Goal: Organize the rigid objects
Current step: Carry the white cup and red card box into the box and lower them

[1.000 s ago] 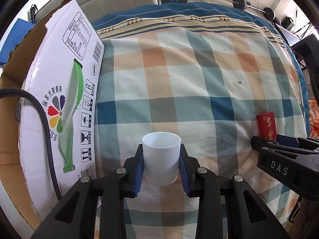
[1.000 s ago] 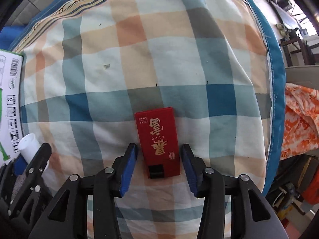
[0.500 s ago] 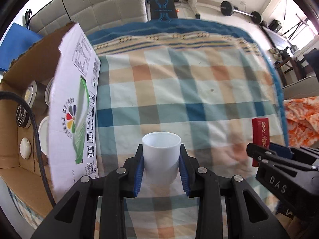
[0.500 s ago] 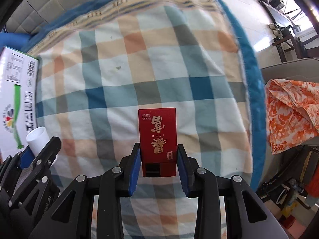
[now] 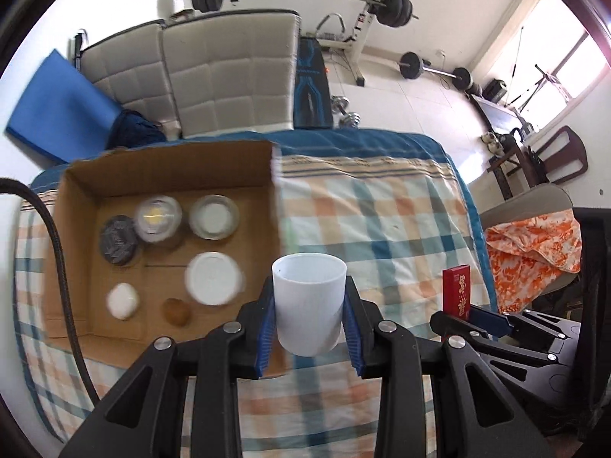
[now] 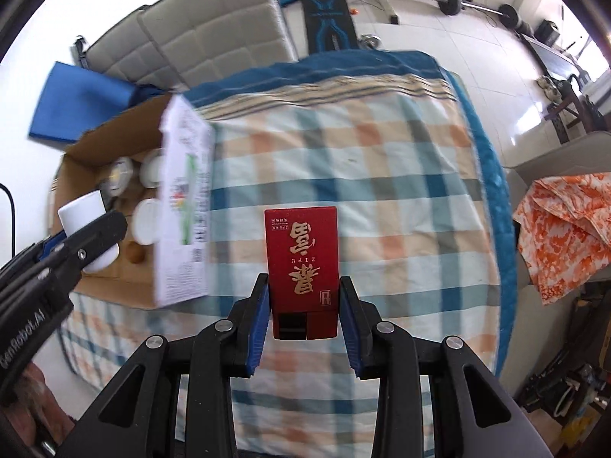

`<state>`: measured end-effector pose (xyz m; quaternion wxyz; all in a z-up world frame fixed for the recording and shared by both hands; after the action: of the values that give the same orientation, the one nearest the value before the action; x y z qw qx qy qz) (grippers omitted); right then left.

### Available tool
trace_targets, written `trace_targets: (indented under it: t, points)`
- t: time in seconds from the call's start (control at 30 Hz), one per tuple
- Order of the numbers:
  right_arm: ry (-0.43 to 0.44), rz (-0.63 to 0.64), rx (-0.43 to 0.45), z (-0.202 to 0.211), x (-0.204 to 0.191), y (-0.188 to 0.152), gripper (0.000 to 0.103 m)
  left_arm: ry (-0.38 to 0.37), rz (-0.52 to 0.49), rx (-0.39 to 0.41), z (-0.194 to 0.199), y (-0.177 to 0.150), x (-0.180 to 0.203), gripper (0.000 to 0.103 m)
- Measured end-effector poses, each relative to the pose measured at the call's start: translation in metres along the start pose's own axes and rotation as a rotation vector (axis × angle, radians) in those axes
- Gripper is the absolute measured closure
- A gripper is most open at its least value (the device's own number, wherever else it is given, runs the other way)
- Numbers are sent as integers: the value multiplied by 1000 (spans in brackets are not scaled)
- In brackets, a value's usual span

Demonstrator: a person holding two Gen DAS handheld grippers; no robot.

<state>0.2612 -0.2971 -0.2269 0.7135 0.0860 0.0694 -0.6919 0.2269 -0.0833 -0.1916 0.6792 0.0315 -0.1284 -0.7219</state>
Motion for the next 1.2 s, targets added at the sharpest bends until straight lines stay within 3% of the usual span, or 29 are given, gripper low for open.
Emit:
trace_targets:
  t: [0.17, 0.3, 0.5, 0.63, 0.87, 1.2]
  points:
    - [65, 56, 7, -1, -76, -6, 67, 55, 50, 15, 27, -5, -78, 74]
    - [124, 88, -18, -20, -139, 1, 67, 106, 92, -13, 26, -8, -144, 74]
    - [150, 107, -74, -70, -218, 26, 67, 108, 159, -139, -26, -3, -216, 74]
    - [117, 104, -106, -109, -246, 45, 67, 114, 198, -230, -71, 4, -255, 74]
    - [42, 86, -173, -176, -261, 69, 67, 150, 175, -334, -124, 9, -276, 74]
    - [-15, 90, -208, -220, -270, 75, 66, 161, 143, -418, -166, 8, -278, 74]
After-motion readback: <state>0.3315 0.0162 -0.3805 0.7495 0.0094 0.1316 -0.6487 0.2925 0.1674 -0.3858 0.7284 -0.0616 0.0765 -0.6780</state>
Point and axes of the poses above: each gripper's, at about its wrist camera, not at the fingertips, and z roughly against the way its jaws point, x to its right, y to its top, the point moved 2 cm from there along -z, roughly the way its jaws point, and after that the axes turned 6 degrees about -x, right-handed, at the moved point
